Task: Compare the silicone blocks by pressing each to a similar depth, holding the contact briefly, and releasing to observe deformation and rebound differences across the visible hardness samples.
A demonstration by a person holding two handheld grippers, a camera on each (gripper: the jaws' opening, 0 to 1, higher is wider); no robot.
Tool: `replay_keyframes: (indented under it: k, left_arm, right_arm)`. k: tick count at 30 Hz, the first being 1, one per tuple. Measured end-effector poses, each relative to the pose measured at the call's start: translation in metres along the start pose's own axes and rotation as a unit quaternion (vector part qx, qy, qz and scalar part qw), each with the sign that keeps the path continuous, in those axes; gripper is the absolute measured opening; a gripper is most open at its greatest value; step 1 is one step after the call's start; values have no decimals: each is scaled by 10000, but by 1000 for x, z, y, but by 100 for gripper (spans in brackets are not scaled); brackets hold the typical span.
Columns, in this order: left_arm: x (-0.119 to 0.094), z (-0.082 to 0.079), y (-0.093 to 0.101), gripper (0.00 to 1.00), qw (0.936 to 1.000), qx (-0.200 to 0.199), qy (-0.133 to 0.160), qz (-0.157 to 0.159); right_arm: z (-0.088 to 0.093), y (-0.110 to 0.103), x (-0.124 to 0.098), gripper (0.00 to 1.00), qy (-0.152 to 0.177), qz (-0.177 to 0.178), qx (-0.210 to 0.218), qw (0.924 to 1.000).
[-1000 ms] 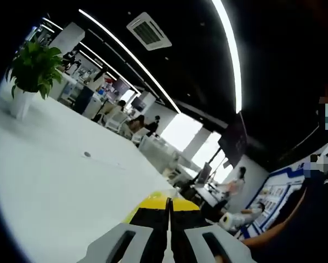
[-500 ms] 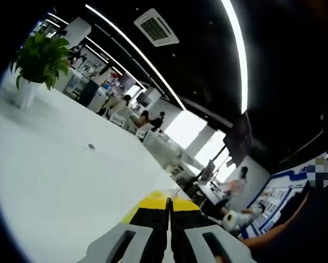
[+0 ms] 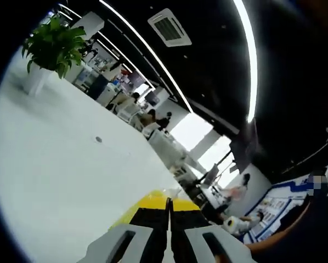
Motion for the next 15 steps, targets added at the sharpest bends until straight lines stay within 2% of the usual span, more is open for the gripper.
replay_keyframes:
  k: [7, 15]
  left_arm:
    - [3, 8, -3, 0, 9999, -61, -126, -46]
    - [4, 20, -18, 0, 9987, -295, -323, -264]
  right_arm:
    - [2, 0, 0, 96, -37, 1, 25, 10000]
    - [1, -1, 1, 96, -50, -40, 17, 10000]
Point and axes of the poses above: the point that each gripper's makers call its tool centre point, and the gripper's own axes: x roughly forward along the fingers, y roughly to its right, z roughly out of its underside, the point moved 7 cm from there along -x, roughly backward along the fingers, and after that the axes turned 3 degrees about x, right-handed, at the moved point
